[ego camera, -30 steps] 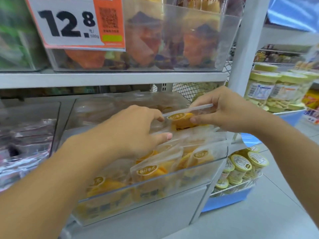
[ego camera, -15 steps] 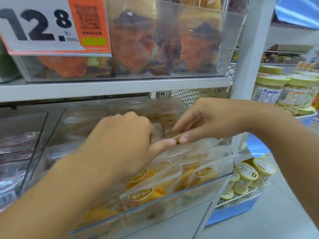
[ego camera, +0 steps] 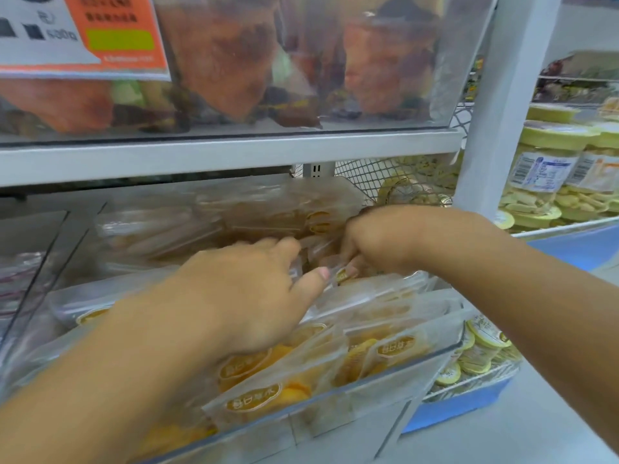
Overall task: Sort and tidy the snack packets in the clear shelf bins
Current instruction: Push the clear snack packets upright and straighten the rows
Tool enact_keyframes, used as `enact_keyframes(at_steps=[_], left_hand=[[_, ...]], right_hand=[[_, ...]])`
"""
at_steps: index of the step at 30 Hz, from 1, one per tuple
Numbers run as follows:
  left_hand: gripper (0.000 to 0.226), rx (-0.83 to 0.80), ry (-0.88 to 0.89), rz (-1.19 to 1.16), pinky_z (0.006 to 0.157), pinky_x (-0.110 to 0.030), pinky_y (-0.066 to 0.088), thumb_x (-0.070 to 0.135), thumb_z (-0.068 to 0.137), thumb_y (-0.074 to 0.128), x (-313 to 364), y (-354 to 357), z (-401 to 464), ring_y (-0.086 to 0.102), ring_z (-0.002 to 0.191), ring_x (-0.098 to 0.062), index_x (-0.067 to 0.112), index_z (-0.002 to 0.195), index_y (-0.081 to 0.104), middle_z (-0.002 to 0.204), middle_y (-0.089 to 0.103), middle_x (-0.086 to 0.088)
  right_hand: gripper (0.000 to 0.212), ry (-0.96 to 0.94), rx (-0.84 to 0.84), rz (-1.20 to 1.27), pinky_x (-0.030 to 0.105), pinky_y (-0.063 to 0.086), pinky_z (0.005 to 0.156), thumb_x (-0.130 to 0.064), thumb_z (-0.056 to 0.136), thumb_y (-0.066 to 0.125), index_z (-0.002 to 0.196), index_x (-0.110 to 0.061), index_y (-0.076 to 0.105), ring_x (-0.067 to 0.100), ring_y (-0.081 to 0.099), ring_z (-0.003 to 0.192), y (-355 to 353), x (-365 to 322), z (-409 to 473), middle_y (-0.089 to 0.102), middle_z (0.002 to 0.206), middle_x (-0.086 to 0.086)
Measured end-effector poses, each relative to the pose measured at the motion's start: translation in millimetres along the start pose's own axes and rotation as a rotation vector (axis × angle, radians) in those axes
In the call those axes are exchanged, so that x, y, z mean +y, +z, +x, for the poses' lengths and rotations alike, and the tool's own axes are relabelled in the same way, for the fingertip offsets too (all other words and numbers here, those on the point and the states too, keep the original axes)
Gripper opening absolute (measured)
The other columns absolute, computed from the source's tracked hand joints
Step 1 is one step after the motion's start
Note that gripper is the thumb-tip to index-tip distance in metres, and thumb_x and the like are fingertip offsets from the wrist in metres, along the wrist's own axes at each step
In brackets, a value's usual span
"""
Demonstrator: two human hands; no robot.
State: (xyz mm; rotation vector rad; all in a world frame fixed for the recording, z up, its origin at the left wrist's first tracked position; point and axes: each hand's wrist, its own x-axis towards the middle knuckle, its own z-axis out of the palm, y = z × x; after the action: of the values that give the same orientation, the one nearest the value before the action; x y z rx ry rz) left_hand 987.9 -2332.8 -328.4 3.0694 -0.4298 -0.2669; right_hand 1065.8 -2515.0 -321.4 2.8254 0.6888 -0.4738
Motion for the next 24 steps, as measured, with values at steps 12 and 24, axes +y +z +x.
enact_keyframes(at_steps=[12,24], left_hand=[[0.071,0.126,0.066,-0.072,0.1,-0.043,0.046,0.079,0.086,0.019,-2.9,-1.3,0.9,0.052,0.123,-0.017,0.04,0.142,0.038,0.14,0.05,0.011],[0.023,0.656,0.579,0.015,0.066,-0.044,0.052,0.038,0.076,0.078,-15.4,17.2,-90.2,0.054,0.083,-0.02,0.027,0.083,0.059,0.094,0.056,0.009]], right_hand=[[0.027,-0.147,0.431,0.255,0.033,0.052,0.085,-0.052,0.093,0.057,0.11,-0.036,0.072,0.004,0.063,0.094,0.2,-17.5,-68.4,0.071,0.099,-0.018],[0.026,-0.025,0.853,0.151,0.039,0.053,0.055,-0.041,0.087,0.063,0.1,-0.031,0.043,0.021,0.064,0.069,77.7,-104.1,-134.5,0.064,0.078,-0.01]])
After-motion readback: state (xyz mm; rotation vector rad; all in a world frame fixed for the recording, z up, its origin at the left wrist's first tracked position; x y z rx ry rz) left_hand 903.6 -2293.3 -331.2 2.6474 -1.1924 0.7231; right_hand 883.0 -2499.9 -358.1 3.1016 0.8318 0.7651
